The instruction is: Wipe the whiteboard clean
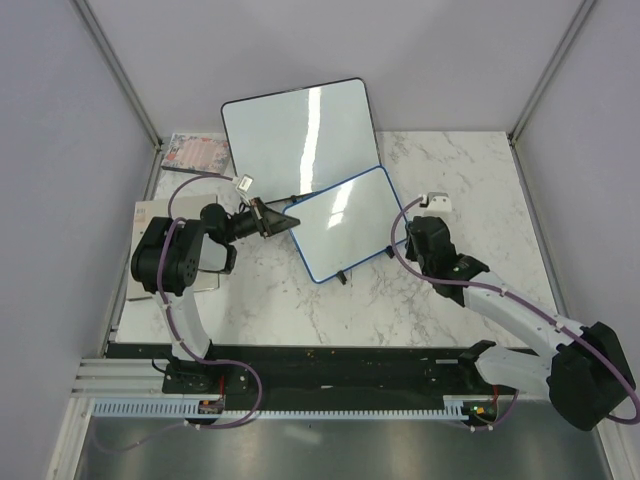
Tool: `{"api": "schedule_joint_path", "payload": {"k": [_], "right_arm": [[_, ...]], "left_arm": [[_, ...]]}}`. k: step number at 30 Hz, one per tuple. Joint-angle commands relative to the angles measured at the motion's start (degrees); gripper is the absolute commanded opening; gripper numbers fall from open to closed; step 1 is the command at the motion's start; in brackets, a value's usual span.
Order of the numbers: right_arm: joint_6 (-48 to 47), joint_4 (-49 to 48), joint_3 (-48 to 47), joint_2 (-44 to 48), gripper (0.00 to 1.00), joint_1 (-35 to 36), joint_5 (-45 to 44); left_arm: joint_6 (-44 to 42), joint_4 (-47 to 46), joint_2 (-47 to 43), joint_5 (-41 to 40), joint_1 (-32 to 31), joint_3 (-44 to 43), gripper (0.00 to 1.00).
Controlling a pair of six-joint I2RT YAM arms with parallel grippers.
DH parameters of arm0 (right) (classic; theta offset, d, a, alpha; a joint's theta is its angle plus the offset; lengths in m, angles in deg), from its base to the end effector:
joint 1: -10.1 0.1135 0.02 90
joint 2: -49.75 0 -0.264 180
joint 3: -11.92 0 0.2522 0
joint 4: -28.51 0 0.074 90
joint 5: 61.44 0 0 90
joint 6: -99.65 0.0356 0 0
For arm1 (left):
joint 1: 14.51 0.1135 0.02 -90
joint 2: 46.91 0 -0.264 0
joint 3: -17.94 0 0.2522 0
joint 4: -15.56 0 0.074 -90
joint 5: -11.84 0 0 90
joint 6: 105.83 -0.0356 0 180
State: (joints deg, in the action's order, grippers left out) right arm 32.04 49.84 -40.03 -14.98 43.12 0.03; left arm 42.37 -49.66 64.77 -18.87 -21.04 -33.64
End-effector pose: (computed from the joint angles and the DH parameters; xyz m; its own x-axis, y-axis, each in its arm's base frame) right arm 0.2109 0.1168 0.2374 -0.4908 0.0801 -0.8676 0.0430 0.9968 0.0677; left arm 0.3294 -0.0685 0.1484 -0.7257 -0.3538 -0.5901 0.5543 0.2074 -0.8061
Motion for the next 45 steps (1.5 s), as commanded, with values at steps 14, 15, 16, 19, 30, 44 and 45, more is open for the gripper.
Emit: {"api": "schedule_joint_path", "payload": {"k": [14,15,16,19,30,44,45], "right_arm": [[3.18,1.31,2.24,1.01,0.36,-2.43,3.57],[3.1,1.13,2.33,1.18,0.41,-2.43,3.75],[3.1,1.04,2.51,1.45,0.42,-2.52,3.84],[3.01,0.69,2.69,1.01,0.53,-2.43,3.92],[2.66,-0.71,2.95,-0.75,0.64,-2.43,5.77],[0.81,-9.24,3.39,-11.9,0.0,-2.52,5.77],[0.72,-9.5,3.13,-12.69,0.0,-2.6,5.34]], "left_arm": [[-3.61,-16.29,-2.69,5.75,-0.16,2.75,0.32],[-4.05,-16.29,-2.95,5.67,-0.07,3.1,0.35],[-4.05,-16.29,-3.31,5.66,-0.07,3.11,0.36],[-4.32,-16.29,-3.83,5.49,0.2,3.63,0.43],[-9.84,-12.44,-8.57,1.1,1.51,8.37,0.6],[-18.12,0.23,-22.55,-8.75,1.6,20.32,0.51],[-17.94,-0.12,-22.9,-9.1,1.52,21.03,0.49]]}}
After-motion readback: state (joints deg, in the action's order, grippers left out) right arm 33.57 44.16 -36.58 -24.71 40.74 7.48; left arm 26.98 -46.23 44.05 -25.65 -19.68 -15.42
